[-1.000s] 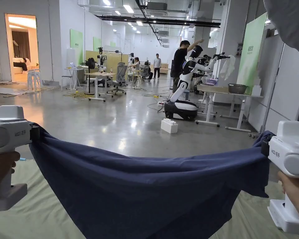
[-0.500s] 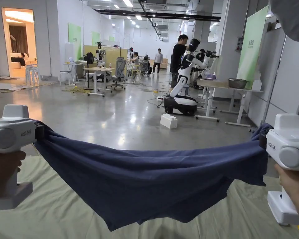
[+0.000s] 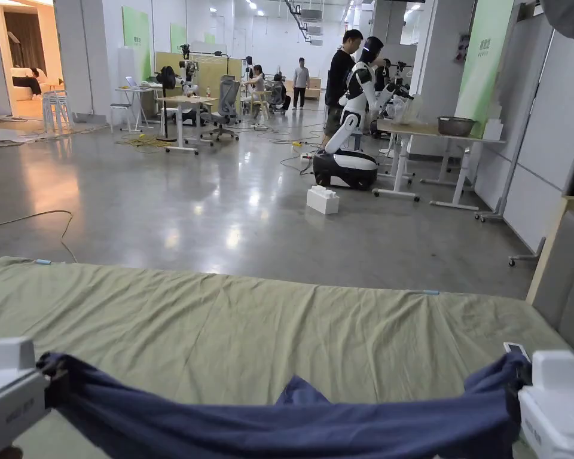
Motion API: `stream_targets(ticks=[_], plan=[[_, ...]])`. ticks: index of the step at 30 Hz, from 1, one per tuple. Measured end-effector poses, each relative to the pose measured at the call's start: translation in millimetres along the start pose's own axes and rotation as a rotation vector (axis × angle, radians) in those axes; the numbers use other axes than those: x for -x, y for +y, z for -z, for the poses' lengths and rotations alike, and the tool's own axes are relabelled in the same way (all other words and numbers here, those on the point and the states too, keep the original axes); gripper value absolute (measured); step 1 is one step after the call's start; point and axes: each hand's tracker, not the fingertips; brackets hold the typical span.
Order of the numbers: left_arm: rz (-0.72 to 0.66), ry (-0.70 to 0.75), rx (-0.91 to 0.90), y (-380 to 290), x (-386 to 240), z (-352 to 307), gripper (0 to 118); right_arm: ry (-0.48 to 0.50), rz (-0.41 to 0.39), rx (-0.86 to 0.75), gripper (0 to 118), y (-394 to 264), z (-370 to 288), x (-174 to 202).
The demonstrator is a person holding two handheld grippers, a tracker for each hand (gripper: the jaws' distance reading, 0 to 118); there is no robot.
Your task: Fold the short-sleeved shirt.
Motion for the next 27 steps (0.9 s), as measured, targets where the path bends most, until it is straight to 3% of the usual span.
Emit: stream_targets(ticks=[7, 19, 22, 24, 26, 27], plan=[[-0.048, 0.011, 0.163, -82.2, 22.2, -43.0, 4, 0.014, -0.044, 0.136, 6, -84.4, -54.1, 0.6], [-0.109, 0.079, 0.421, -161.0, 38.9, -34.3, 4, 0.052, 0.005, 0.415, 6, -197.9, -72.7, 13.8], [-0.078, 0.100, 0.435, -167.7, 46.1, -22.2, 15, 0.058, -0.002, 0.423, 7, -204.3, -74.7, 19.4], [-0.024, 0.145, 0.427, -165.3, 46.6, -20.1, 34, 0.059, -0.008, 0.408, 20, -199.1, -80.5, 22.1], [-0.004, 0.168, 0.400, -162.2, 47.2, -20.1, 58, 0.048, 0.005, 0.369, 57, -191.0, -85.2, 25.0], [-0.003, 0.168, 0.378, -155.7, 46.5, -20.7, 63, 0.046, 0.014, 0.349, 68, -185.8, -86.8, 27.3]])
